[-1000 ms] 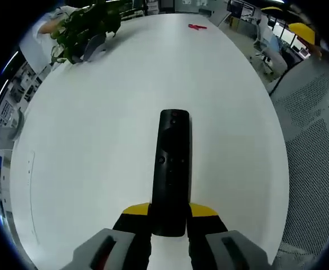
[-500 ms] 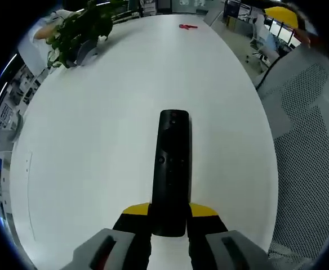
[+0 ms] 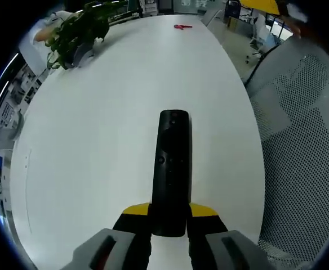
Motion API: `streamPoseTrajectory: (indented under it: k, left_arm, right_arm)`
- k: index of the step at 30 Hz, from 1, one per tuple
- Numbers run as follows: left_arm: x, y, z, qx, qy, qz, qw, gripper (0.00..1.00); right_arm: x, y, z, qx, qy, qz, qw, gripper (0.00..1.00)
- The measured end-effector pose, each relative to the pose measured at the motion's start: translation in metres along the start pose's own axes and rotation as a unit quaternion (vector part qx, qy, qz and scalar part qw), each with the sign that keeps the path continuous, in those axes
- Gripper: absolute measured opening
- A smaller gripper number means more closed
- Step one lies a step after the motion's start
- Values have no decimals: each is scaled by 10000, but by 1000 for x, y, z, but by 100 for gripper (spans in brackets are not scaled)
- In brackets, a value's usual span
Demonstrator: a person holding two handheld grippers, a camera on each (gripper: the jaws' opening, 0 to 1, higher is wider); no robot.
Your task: Press the specified remote control buttons in sequence, fully releasing each button before pressing the next.
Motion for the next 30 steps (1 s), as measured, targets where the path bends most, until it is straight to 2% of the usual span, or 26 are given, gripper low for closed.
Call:
streamPoseTrajectory:
  k: [12, 23, 30]
  left_arm:
    - [-2, -27, -4, -93, -83, 28, 9999, 23]
    - [-3, -47, -1, -53, 14, 47, 10000, 23]
    - [-3, -60, 1, -109, 81, -14, 9999, 23]
  right_arm:
    - [0, 3, 0, -64, 26, 158, 9999, 36]
    - [-1, 4, 0, 3, -2, 270, 9996, 32]
    - [1, 6, -2, -30, 118, 418, 9991, 30]
Point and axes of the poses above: the point that each gripper's makers call its tool centre point, and the gripper's own axes: x roughly forward along the fingers, y roughly to its left, z roughly out of its top, the point moved 9 cm from there along -x, roughly backward along the fingers
